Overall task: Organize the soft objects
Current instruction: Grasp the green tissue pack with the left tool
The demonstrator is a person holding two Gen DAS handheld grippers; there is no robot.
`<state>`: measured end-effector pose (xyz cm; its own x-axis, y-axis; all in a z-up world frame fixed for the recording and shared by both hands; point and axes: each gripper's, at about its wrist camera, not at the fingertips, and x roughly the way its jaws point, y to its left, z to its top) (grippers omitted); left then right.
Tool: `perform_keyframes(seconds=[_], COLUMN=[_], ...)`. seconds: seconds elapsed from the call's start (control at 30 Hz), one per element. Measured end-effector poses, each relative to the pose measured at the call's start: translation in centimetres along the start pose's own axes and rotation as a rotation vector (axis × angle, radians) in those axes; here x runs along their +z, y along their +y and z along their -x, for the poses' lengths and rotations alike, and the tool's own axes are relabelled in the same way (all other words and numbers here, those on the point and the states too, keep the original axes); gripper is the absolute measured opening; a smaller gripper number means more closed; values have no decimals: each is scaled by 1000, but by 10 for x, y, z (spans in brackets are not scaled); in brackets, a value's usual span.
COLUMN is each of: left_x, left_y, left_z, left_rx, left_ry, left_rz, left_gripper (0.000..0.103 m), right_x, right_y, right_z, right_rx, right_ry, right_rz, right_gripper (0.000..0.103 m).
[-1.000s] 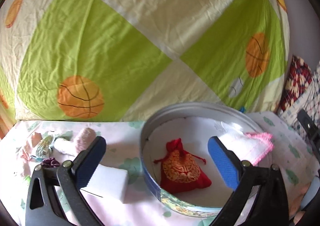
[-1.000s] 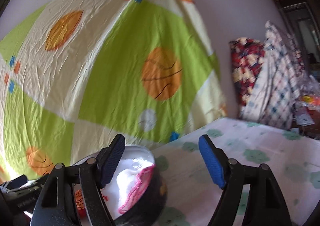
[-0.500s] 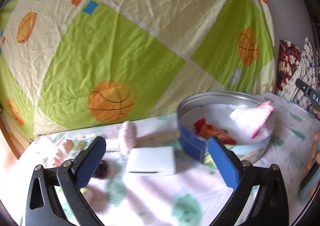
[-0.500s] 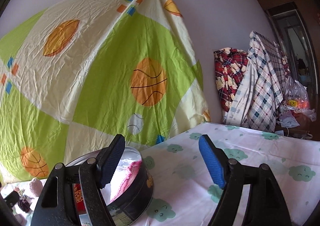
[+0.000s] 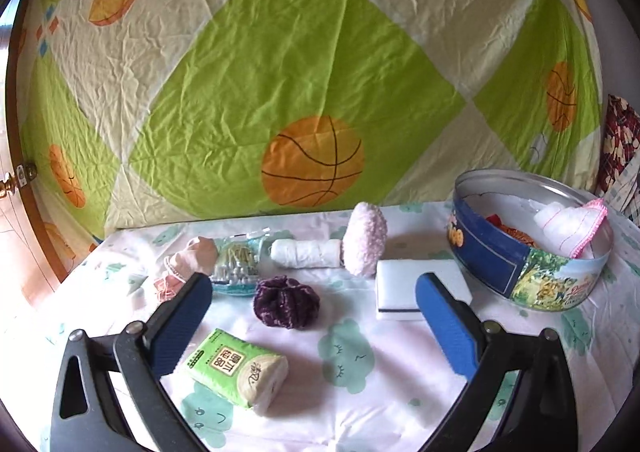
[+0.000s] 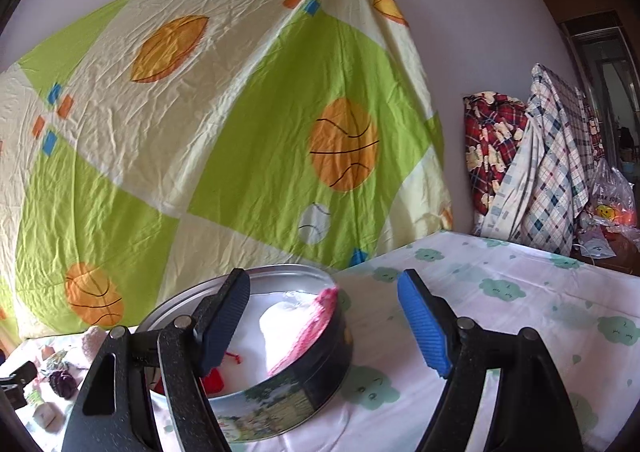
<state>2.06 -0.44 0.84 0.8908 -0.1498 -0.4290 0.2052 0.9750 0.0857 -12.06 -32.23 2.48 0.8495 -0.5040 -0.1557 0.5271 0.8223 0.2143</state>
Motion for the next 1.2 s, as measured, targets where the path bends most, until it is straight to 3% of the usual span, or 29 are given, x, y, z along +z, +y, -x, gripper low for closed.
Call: perform_keyframes(seconds=[0.37, 0.77, 0.97, 1.1, 1.2], left_x=[-3, -9, -17, -23, -27], left_y=[42, 89, 87, 72, 66], left_z=[-2, -3, -14, -26, -35], left_rx=[15, 75, -10, -14, 5], left_ry=[45, 84, 178, 247, 286], left_rz=[99, 135, 83, 16, -14], left_gripper=[103, 103, 103, 103, 103], right_x=[-15, -38, -52, -62, -64], right_y=[53, 128, 165, 180, 181], right_z=[17, 26, 29, 30, 34], right_rx=[169, 345, 418, 465, 482], right_ry=[57, 145, 198, 259, 256], right_rz=[32, 123, 172, 231, 242], right_gripper=[78, 78, 78, 78, 78])
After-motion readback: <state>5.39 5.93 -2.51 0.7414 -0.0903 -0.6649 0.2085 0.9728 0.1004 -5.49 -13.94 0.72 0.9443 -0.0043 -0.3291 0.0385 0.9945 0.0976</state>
